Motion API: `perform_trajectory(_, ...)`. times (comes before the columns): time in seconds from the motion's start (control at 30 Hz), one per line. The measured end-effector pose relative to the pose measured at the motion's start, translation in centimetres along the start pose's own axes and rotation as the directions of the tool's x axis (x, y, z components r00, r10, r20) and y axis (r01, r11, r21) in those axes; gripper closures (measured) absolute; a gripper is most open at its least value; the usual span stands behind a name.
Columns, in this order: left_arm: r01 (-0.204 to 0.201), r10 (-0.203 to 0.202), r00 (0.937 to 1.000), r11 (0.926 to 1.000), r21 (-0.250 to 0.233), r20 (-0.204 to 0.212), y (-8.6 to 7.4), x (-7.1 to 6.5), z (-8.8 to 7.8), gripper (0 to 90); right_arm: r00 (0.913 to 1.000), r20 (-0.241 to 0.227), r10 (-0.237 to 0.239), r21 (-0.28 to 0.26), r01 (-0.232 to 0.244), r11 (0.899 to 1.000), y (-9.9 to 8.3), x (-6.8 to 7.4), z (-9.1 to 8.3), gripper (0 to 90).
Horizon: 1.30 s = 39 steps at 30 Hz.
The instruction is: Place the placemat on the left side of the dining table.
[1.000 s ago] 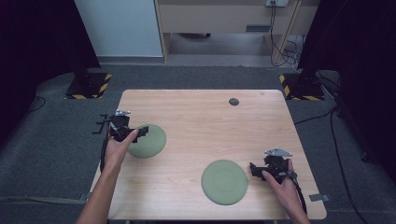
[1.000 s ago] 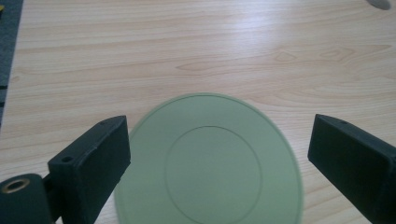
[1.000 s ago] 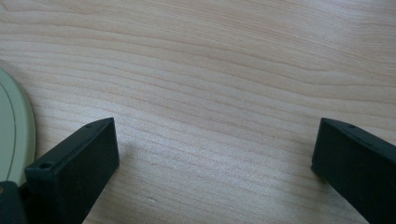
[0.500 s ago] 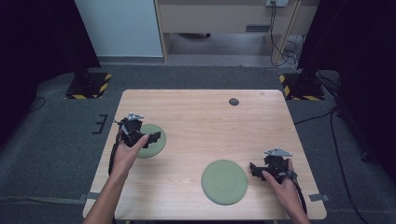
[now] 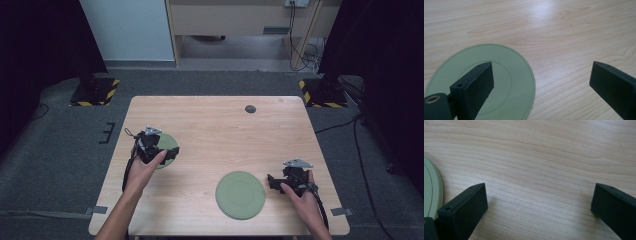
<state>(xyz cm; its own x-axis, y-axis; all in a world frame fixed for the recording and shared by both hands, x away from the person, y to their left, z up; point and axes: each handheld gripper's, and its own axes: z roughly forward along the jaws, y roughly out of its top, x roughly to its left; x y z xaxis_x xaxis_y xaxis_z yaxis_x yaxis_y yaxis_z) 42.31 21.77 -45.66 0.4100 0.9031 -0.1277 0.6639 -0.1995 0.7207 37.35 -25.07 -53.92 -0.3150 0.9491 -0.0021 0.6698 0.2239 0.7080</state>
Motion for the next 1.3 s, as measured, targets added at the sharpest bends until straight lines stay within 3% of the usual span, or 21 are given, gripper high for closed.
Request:
perform_trajectory(0.83, -0.037, 0.034, 0.9974, 0.9985, 0.04, 0.063, -2.9, -2.7, 0.9, 4.6, 1.0, -0.002, 0.0, 0.002, 0.0, 1.0, 0.0, 0.1, -0.1, 1.0)
perform_trajectory(1.3, -0.096, 0.091, 0.993, 0.9931, 0.067, 0.076, -4.5, -4.7, 1.8, 4.5, 1.0, -0.001, 0.0, 0.002, 0.0, 1.0, 0.0, 0.1, -0.1, 1.0)
